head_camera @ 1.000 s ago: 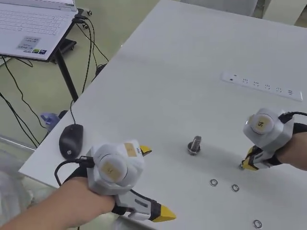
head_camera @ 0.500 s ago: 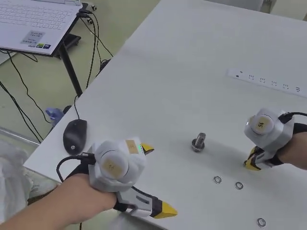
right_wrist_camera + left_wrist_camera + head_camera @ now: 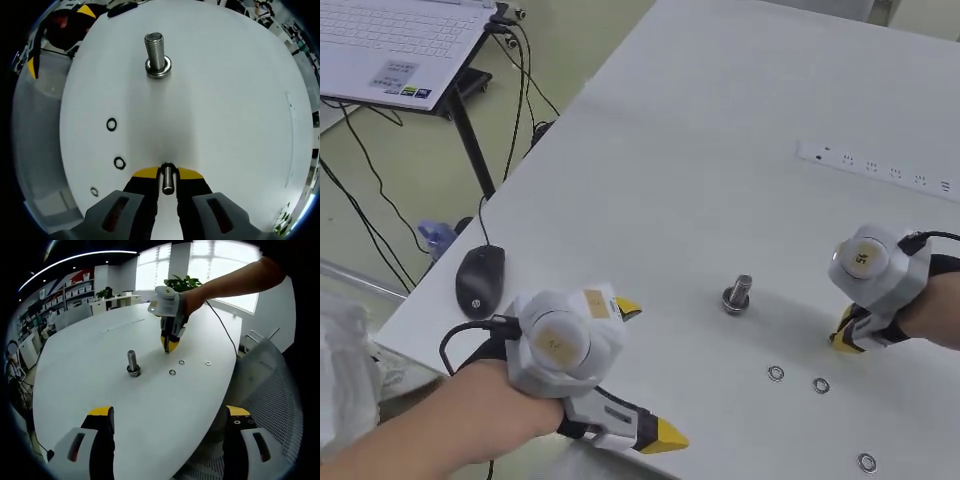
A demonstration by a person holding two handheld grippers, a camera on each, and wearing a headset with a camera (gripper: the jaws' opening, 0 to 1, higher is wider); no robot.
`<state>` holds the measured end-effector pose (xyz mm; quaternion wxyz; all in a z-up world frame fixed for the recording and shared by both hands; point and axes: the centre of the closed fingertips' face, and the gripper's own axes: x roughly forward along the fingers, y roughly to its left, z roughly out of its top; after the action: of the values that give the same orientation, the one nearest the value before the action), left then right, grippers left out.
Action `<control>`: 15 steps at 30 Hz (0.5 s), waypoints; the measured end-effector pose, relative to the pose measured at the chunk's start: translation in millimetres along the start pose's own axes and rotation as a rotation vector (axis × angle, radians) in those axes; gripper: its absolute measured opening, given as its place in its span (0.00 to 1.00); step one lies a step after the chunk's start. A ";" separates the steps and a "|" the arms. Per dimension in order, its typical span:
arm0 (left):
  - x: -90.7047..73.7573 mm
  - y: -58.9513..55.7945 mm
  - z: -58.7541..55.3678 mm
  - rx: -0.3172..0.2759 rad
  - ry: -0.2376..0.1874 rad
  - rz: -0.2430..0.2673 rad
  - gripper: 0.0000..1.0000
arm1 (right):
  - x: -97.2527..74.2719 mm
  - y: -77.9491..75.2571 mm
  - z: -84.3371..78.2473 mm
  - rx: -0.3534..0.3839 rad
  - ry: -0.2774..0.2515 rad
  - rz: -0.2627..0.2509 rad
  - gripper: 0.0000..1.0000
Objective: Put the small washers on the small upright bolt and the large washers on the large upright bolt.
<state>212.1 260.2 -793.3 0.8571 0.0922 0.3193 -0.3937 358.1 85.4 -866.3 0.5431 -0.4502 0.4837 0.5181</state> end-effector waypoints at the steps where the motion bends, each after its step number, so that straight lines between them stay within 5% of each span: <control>1: -0.2 -0.4 -1.0 0.002 0.004 -0.002 0.90 | 0.0 -0.2 -0.1 0.004 -0.001 0.002 0.13; 15: -3.9 -0.5 0.9 0.014 -0.003 -0.008 0.90 | -14.1 -1.7 0.2 0.021 -0.018 0.001 0.21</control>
<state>210.3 261.9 -790.2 0.8553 0.0965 0.3156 -0.3994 359.9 83.7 -852.3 0.5520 -0.4395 0.4845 0.5171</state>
